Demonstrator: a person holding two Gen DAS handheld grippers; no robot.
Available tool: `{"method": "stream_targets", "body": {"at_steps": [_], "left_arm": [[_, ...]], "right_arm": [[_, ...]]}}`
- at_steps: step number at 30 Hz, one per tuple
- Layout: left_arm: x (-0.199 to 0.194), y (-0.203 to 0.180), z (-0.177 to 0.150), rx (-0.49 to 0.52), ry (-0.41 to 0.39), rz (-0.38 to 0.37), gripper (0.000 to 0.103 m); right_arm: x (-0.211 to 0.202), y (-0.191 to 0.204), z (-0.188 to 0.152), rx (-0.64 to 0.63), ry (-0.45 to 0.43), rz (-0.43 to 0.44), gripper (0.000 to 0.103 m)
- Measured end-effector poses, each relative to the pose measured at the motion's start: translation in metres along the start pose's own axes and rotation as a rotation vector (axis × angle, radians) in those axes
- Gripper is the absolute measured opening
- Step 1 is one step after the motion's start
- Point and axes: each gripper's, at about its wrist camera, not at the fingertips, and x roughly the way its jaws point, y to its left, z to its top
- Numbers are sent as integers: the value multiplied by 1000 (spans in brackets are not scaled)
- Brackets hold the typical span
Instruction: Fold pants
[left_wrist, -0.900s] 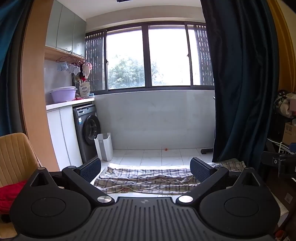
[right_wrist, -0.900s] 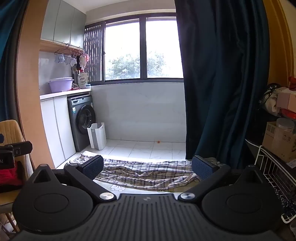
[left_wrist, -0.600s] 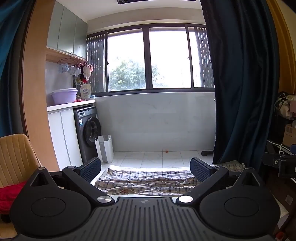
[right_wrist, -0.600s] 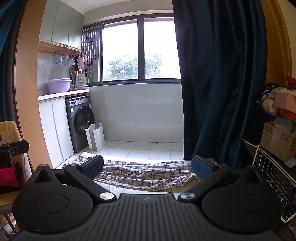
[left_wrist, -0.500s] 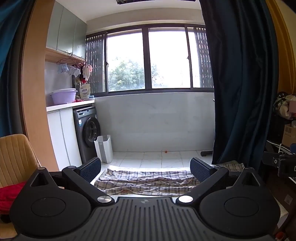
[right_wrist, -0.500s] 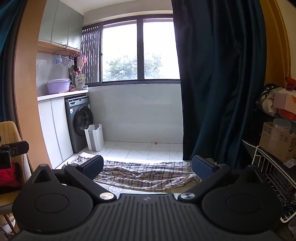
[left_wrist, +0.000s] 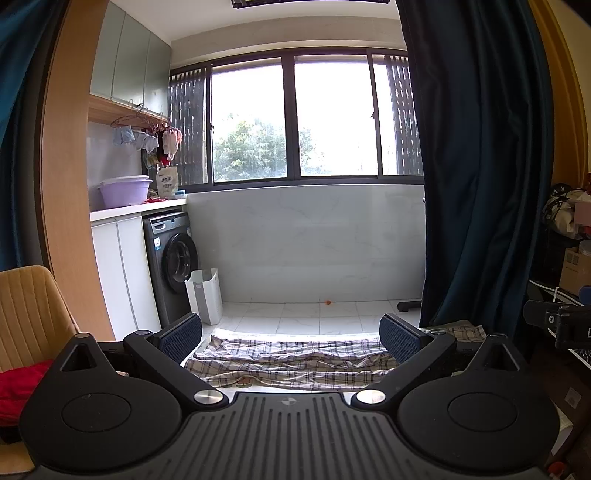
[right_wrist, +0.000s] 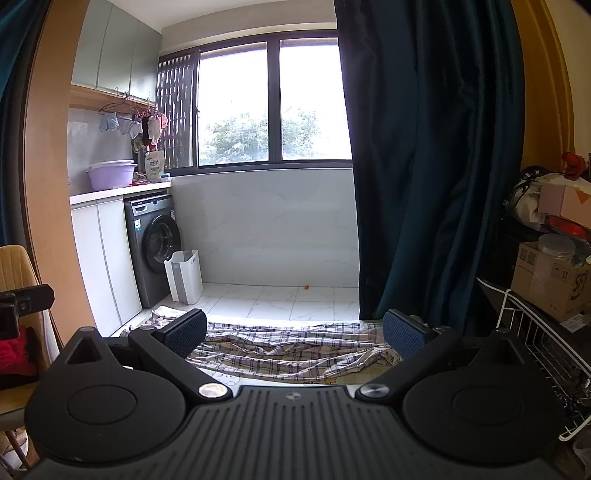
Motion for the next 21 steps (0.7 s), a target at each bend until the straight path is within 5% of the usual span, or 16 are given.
{"method": "stream_targets", "body": {"at_steps": [21], "left_arm": [[18,-2,-6,5,35,-12,103]], "right_arm": [[6,-2,-4,15,33,-18,103]]}}
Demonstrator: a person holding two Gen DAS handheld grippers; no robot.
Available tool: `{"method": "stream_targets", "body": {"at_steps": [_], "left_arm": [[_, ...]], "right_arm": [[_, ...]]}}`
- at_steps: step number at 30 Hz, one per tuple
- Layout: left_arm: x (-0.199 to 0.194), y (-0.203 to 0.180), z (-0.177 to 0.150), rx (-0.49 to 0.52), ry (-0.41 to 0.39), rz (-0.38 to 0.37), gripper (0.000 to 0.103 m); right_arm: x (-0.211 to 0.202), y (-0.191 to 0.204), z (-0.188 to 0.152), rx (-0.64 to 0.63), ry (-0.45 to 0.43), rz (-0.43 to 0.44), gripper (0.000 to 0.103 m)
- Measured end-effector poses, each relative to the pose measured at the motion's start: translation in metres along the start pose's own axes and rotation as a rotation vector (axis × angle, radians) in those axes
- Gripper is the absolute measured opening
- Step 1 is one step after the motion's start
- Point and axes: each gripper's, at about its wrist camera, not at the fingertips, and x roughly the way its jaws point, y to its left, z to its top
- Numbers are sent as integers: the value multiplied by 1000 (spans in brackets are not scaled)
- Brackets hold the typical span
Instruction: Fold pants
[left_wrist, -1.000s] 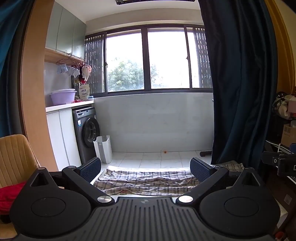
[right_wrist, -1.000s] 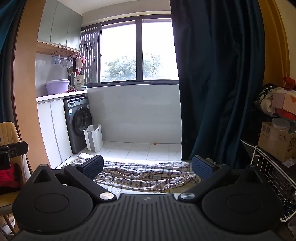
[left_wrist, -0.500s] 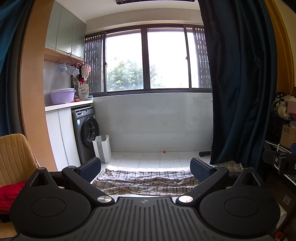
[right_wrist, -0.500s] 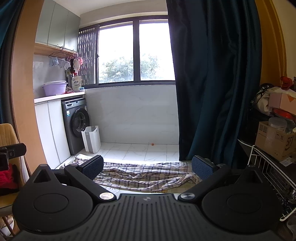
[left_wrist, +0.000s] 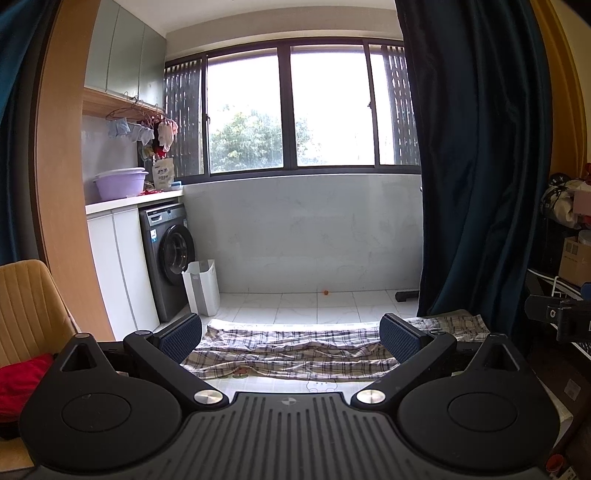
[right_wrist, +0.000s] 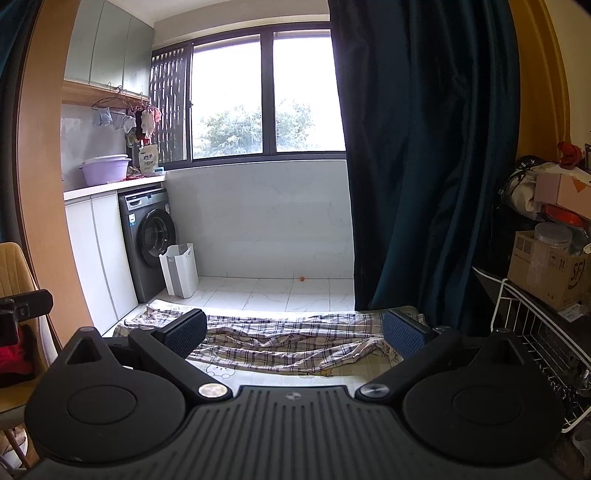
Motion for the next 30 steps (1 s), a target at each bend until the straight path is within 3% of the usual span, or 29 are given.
{"method": "stream_targets", "body": {"at_steps": [22,30], "left_arm": [[106,-21,5,-31,136,-147,103],[122,-20,13,-7,154,-176,103]], "right_arm": [[65,-53,-10,38,114,-149,103],[98,-69,1,60,136,-159,103]]}}
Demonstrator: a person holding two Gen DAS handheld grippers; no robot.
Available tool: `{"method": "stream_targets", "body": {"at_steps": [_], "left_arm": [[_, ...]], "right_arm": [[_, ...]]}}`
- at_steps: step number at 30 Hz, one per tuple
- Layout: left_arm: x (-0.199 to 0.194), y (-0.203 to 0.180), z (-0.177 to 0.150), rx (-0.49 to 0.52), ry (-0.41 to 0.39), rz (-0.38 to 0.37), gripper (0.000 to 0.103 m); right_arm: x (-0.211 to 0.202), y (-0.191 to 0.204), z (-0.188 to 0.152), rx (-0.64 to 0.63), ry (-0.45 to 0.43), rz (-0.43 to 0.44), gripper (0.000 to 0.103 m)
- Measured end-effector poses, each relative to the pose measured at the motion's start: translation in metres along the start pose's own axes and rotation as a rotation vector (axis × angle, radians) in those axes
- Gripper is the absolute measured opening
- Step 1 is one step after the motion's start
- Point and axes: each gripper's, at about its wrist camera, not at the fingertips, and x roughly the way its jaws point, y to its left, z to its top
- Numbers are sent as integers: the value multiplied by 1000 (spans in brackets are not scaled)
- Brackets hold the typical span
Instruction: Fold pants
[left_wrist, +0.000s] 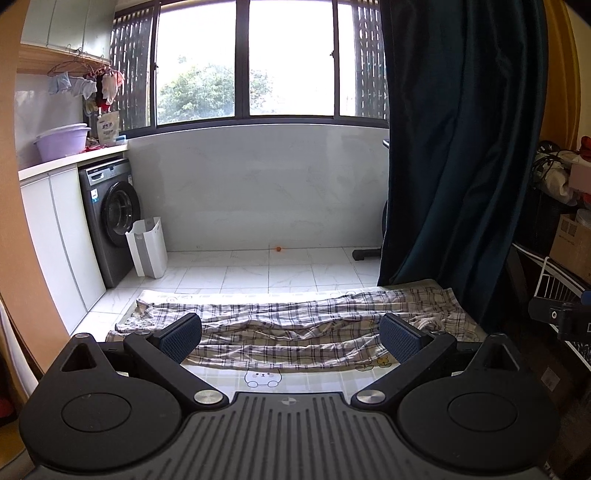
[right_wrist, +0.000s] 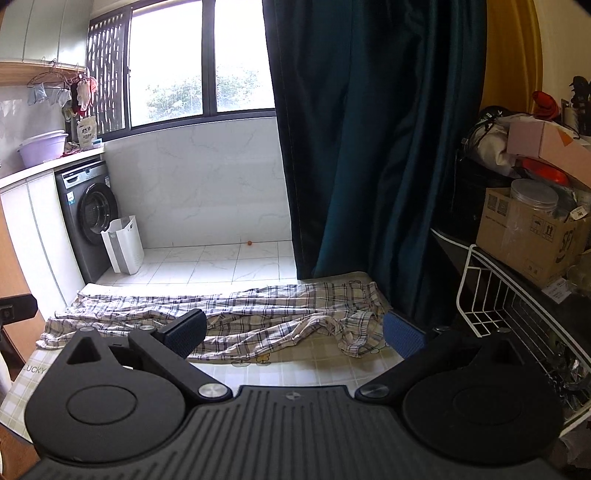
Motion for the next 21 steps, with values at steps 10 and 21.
{"method": "stream_targets", "body": {"at_steps": [10,21], "left_arm": [[19,11,16,-12,3,17,103],[40,16,29,-18,40,13,103]], "right_arm": [[41,0,22,-4,15,12,103],[68,-1,31,-6,45,21,103]]}}
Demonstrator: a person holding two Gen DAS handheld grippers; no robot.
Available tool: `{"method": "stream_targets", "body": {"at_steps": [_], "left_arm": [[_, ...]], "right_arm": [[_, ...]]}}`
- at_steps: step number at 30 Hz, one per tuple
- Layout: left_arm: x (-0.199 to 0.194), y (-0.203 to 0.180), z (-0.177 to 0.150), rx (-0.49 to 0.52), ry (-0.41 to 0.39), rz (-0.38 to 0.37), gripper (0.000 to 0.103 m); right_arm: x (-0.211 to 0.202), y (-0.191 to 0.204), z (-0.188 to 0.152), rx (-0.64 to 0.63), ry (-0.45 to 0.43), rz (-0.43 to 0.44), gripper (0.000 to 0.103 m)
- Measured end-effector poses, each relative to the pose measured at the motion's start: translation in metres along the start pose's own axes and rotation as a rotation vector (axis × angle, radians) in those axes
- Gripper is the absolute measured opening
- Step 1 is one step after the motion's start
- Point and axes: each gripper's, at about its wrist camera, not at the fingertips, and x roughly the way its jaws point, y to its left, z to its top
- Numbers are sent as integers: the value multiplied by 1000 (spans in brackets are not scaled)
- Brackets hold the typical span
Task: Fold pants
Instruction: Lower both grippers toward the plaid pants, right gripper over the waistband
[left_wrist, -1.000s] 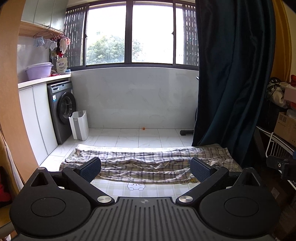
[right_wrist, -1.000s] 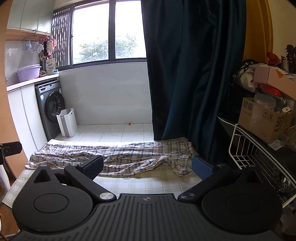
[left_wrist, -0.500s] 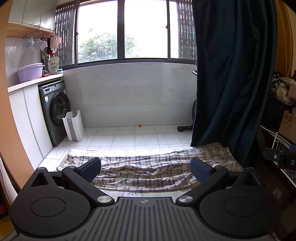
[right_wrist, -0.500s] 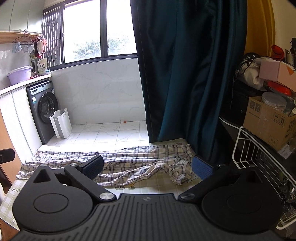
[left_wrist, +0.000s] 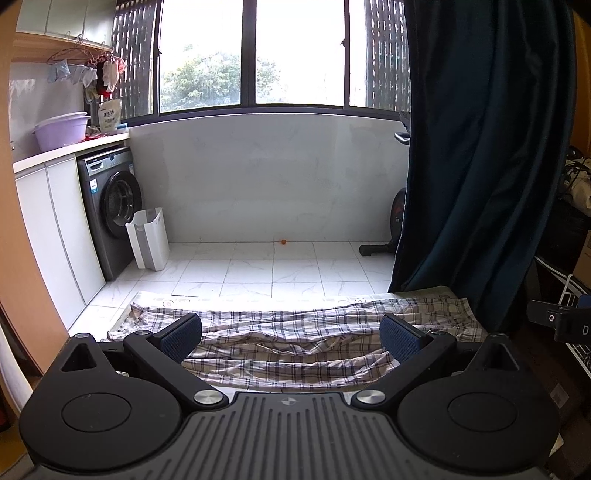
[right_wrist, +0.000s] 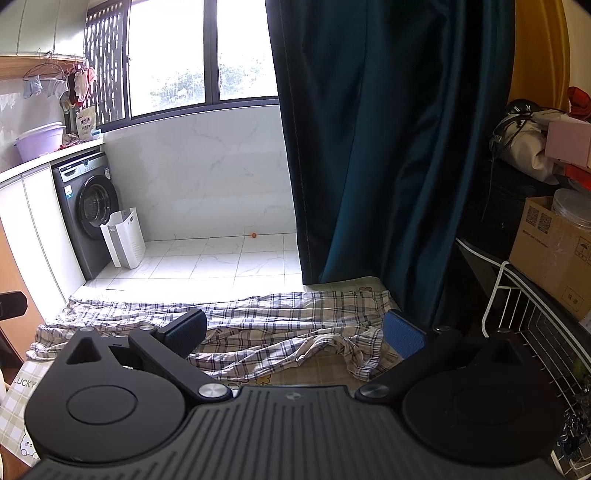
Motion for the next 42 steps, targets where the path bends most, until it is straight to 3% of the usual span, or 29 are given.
{"method": "stream_targets", "body": {"at_steps": [12,23,28,32,37,42], "left_arm": [[9,1,5,37,13,0,103],[37,36,-7,10,3,-75,101],[59,71,-21,-81,14,-61,101],[80,90,-33,-80,61,-90,101],[100,106,-48,-47,102,-57,101],[122,122,-65,-115,159,-59,101]], "right_arm": [[12,-2,2,1,15,-8,103],[57,-22,-11,60,28,45,103],[88,-33,-28,71,79,32,103],[110,-36,-45,30,130,10,103],[134,-50,-66,52,194,40,103],[160,-59,-81,41,257,29,103]]}}
